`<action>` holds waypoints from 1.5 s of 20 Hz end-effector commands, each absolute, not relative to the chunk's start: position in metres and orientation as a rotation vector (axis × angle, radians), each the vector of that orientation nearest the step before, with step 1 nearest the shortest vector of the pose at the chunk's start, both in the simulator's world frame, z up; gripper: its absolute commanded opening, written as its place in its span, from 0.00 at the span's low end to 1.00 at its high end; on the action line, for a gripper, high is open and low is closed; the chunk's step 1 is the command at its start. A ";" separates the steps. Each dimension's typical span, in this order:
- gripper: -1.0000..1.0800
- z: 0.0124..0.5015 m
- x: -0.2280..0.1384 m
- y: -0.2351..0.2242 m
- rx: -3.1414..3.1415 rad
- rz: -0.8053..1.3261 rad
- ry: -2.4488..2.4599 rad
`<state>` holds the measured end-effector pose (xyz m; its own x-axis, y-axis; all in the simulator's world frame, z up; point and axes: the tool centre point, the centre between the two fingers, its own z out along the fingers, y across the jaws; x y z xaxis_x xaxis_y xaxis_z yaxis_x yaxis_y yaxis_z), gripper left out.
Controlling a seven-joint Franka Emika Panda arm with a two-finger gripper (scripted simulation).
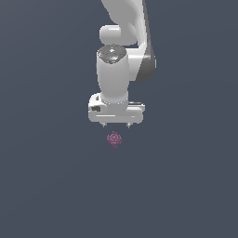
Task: Pick up the object and move it to a goal position.
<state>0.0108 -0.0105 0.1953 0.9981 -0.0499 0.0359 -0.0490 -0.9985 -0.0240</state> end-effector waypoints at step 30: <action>0.96 0.170 0.002 -0.020 -3.099 -0.021 0.325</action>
<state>0.0029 -0.0197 0.1745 0.9841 -0.1774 0.0124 -0.1770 -0.9838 -0.0266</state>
